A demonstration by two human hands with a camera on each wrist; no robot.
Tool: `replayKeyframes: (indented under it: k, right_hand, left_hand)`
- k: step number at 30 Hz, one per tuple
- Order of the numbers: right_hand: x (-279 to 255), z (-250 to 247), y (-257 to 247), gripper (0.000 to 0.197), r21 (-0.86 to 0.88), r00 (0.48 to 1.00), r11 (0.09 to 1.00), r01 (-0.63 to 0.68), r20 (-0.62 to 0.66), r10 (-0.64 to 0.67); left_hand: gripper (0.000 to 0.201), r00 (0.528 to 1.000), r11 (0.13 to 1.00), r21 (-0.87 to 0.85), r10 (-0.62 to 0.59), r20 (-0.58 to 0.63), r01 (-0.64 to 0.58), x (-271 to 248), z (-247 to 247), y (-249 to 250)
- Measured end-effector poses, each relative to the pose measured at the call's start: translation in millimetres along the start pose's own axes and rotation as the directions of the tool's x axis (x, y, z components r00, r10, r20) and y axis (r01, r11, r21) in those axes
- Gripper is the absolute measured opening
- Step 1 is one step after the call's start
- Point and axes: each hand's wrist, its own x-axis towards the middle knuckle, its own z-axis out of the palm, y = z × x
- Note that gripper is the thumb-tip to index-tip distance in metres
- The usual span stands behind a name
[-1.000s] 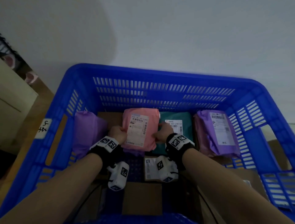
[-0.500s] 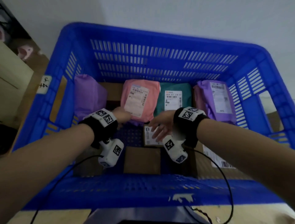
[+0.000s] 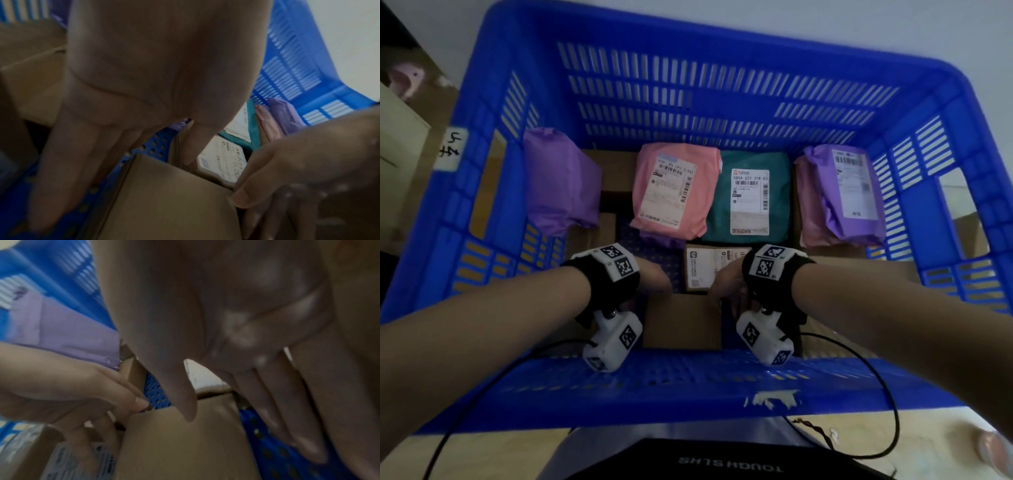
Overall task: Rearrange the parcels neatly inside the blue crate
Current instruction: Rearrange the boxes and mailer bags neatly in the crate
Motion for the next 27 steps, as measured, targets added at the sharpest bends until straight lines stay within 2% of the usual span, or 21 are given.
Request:
replayKeyframes:
  k: [2,5,9,12,15,17,19,22,25,27]
  right_hand:
    - [6,1,0,0.034,0.077,0.998,0.997,-0.019,0.064,0.014]
    - [4,1,-2,0.033,0.154,0.992,0.988,-0.016,0.125,-0.003]
    - [-3,-5,-1,0.048,0.235,0.997,0.971,0.031,0.060,-0.046]
    - [-15,-17,1,0.053,0.232,0.997,0.973,0.002,0.068,-0.018]
    - [-27,-31,2,0.064,0.234,0.999,0.972,0.024,0.032,-0.033]
    - [-38,-36,4,0.067,0.290,0.998,0.955,0.067,-0.020,-0.064]
    - [-51,-38,8,0.059,0.377,0.990,0.916,0.138,-0.062,-0.124]
    - [-73,-41,14,0.046,0.461,0.958,0.841,0.284,-0.168,-0.231]
    - [-101,-41,20,0.051,0.466,0.908,0.787,0.405,-0.308,-0.284]
    - [-116,-42,23,0.053,0.486,0.864,0.726,0.486,-0.392,-0.315]
  left_hand:
    - [0.050,0.997,0.993,-0.121,0.010,0.081,0.000,11,0,-4]
    - [0.052,0.985,0.978,-0.205,-0.014,0.171,0.049,22,-1,-9]
    - [0.049,0.985,0.964,-0.262,0.000,0.173,0.047,20,-4,-8]
    - [0.026,0.990,0.958,-0.288,0.035,0.136,0.006,11,-10,-8]
    - [0.028,0.991,0.947,-0.322,0.049,0.125,-0.006,1,-23,-10]
    - [0.043,0.994,0.946,-0.324,0.059,0.089,-0.027,-3,-35,-12]
    - [0.056,0.997,0.947,-0.314,0.077,0.019,-0.067,-9,-46,-16]
    - [0.062,0.987,0.936,-0.313,0.136,-0.090,-0.158,-26,-60,-18]
    - [0.062,0.959,0.914,-0.313,0.201,-0.201,-0.257,-42,-74,-18]
    - [0.050,0.935,0.888,-0.334,0.231,-0.271,-0.316,-52,-82,-17]
